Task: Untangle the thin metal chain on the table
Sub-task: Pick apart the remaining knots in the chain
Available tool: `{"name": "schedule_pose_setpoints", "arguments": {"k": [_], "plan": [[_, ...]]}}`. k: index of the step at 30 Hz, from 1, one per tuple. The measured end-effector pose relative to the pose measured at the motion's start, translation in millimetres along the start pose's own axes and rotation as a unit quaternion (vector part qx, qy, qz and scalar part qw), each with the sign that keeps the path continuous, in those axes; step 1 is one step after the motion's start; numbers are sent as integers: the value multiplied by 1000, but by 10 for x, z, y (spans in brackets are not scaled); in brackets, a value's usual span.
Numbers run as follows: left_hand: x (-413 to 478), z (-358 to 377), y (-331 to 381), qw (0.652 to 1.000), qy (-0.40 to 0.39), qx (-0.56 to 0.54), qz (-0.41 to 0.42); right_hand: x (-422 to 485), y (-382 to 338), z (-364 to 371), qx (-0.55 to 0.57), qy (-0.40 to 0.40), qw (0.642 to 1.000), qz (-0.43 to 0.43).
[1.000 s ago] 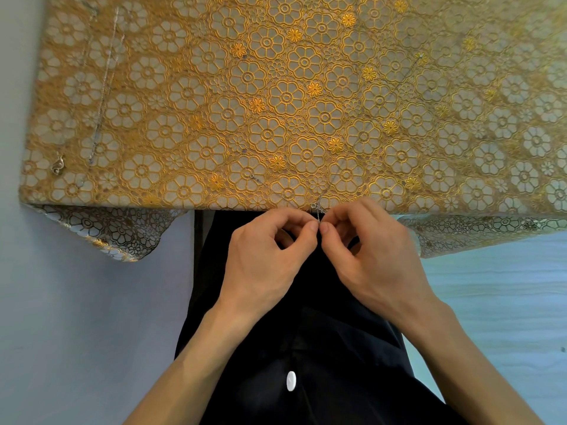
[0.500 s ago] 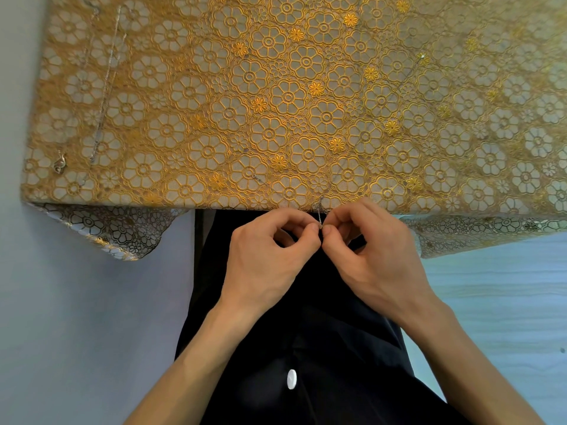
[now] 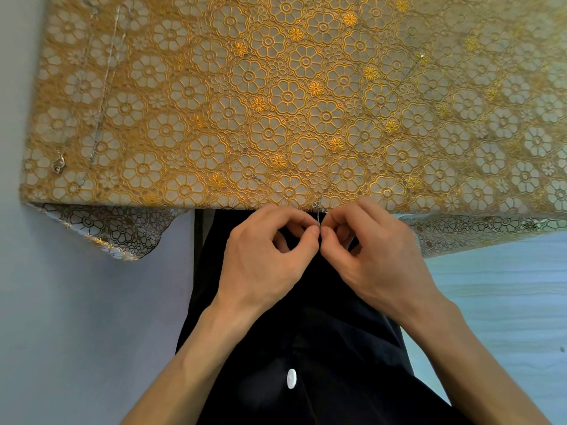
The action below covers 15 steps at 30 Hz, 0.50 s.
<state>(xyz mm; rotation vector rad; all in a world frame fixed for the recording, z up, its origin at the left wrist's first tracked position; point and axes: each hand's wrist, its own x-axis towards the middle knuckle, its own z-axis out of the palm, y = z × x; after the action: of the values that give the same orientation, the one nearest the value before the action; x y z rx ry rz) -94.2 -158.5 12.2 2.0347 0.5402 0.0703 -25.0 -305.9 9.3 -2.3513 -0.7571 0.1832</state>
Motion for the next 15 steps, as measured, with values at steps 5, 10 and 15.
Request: {"name": "schedule_pose_setpoints", "arguments": {"k": [5, 10, 15], "plan": [[6, 5, -24, 1000, -1, 12, 10, -2, -6, -9, -27, -9, 999, -23], [17, -3, -26, 1000, 0, -17, -11, 4, 6, -4, 15, -21, 1000, -11], [5, 15, -16, 997, -9, -56, -61, 5, 12, -10, 66, -21, 997, 15]]}}
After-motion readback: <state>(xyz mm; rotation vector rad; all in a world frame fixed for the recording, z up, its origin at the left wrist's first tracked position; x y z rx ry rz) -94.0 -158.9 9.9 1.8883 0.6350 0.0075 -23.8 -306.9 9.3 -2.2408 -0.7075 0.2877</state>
